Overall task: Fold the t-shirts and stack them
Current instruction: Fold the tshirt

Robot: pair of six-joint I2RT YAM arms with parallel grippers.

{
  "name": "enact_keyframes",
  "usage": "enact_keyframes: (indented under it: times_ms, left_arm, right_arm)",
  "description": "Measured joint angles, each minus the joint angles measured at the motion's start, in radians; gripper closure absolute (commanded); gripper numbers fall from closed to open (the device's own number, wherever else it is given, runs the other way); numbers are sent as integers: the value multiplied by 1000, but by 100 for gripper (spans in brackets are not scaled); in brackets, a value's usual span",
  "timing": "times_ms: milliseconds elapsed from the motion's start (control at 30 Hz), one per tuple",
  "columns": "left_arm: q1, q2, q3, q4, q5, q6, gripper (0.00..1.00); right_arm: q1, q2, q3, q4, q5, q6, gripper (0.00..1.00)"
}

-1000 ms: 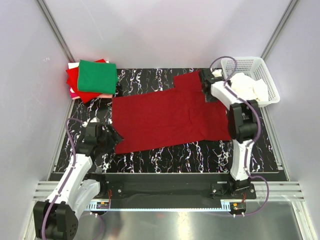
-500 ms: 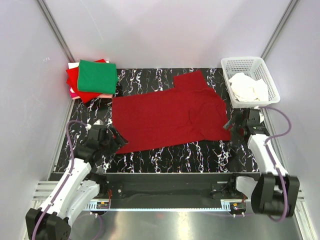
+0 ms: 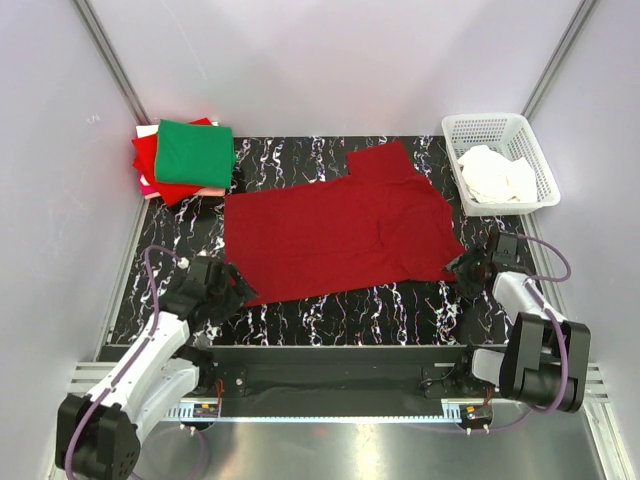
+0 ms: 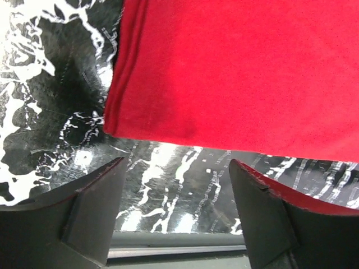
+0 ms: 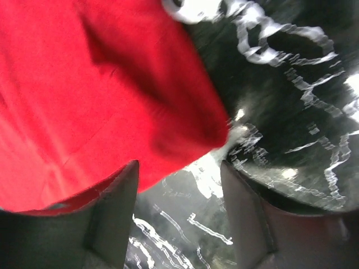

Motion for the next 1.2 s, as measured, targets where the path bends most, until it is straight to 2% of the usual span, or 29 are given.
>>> enact_keyframes:
  times_ms: [67,167,300,400,467,533,600,633,667,867,1067,1200]
  left_arm:
    - [0,24,-16,16,0,-1,12]
    - [0,42,-35,39,-10,-5,11]
    - [-1,62,-45,73,-24,-8,9]
    - [-2,89,-45,117,-40,-8,9]
    - [-2,108,-45,147,-54,-11,15]
    - [-3,126,-45,172,-66,-13,27]
    - [-3,156,-46,204,-82,-2,74]
    - [-3,167,-47,209,-89,-14,91]
    - [-3,180,-50,212,-93,-11,100]
    - [-5,195,-25,173,-107,-4,100]
    - [-5,27,124,-38,-147,-14,100]
    - [-9,-50,186,-106,-159,-21,100]
  right_arm:
    - [-29,24,5,6,0,-4,48]
    - [-69,69,19,17,-4,-5,58]
    - [-80,119,43,32,-22,-6,62]
    - [-80,131,47,41,-32,-8,69]
    - [-81,132,47,42,-39,-11,77]
    - [-80,135,47,45,-51,-14,82]
    - [-81,138,47,47,-56,-14,94]
    - [-81,141,47,47,-57,-16,100]
    - [-81,144,47,47,-58,-17,100]
    - [-81,149,57,33,-53,-23,100]
    - [-81,25,71,-70,-25,-24,100]
    - [-80,-66,112,-154,-12,-26,100]
